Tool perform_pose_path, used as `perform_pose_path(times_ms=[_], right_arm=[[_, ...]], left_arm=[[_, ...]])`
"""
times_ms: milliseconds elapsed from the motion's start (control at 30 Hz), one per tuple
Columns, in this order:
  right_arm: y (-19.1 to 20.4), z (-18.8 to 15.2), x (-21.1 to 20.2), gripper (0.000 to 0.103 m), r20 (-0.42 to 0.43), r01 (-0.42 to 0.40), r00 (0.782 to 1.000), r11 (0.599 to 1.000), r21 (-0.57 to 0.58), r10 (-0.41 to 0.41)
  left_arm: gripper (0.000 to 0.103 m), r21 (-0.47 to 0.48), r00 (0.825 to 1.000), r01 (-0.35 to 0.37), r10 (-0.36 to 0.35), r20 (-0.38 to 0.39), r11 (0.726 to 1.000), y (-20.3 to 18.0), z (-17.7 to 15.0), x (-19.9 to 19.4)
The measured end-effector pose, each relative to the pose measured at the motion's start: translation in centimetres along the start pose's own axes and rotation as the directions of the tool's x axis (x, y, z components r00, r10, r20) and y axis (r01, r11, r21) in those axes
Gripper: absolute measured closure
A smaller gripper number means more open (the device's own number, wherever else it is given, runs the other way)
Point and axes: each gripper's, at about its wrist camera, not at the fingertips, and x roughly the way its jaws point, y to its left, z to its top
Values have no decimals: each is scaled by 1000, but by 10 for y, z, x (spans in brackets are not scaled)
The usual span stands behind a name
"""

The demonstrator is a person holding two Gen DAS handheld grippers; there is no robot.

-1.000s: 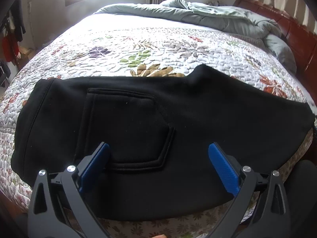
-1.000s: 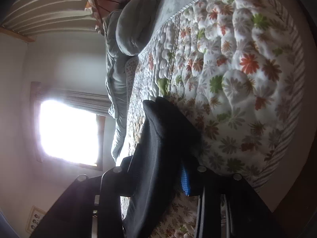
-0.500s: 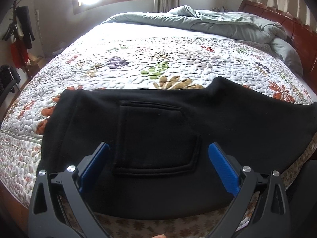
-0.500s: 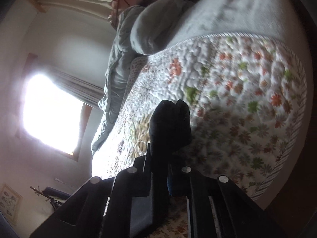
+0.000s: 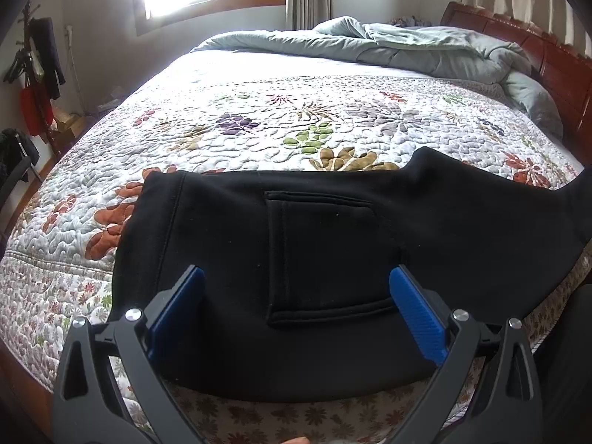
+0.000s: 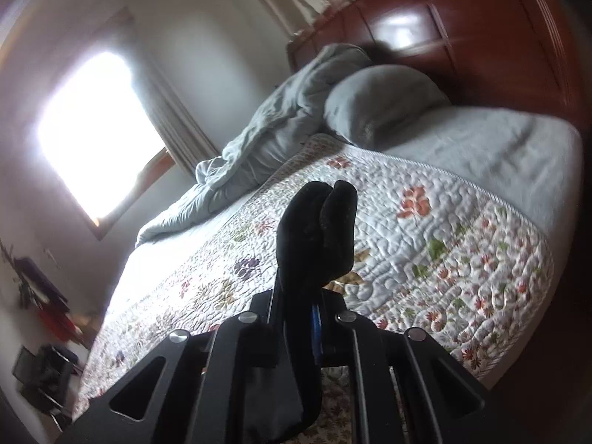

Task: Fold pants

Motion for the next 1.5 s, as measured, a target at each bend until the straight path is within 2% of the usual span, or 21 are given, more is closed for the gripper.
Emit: perform_pose_path(times_ms=[233,500,1000,1500], right_arm=[[70,-8,-17,92,35,51,998,981,-187,-45],[136,-28,-18,92,60,103,994,928,-359,-88],[206,-57,-11,92,38,64,998,884,-463,-52],[254,-88,3,92,24,35,999,805,-592,-26]], left_arm=[[4,-60,999,39,-37,37,997,14,-3,-6],[3,-104,994,84,-76,76,991,25,-6,-14],[4,-133,985,147,-134,107,980,33,-11,-22],[3,-129,985,150,-138,100,980,34,-12,-19]])
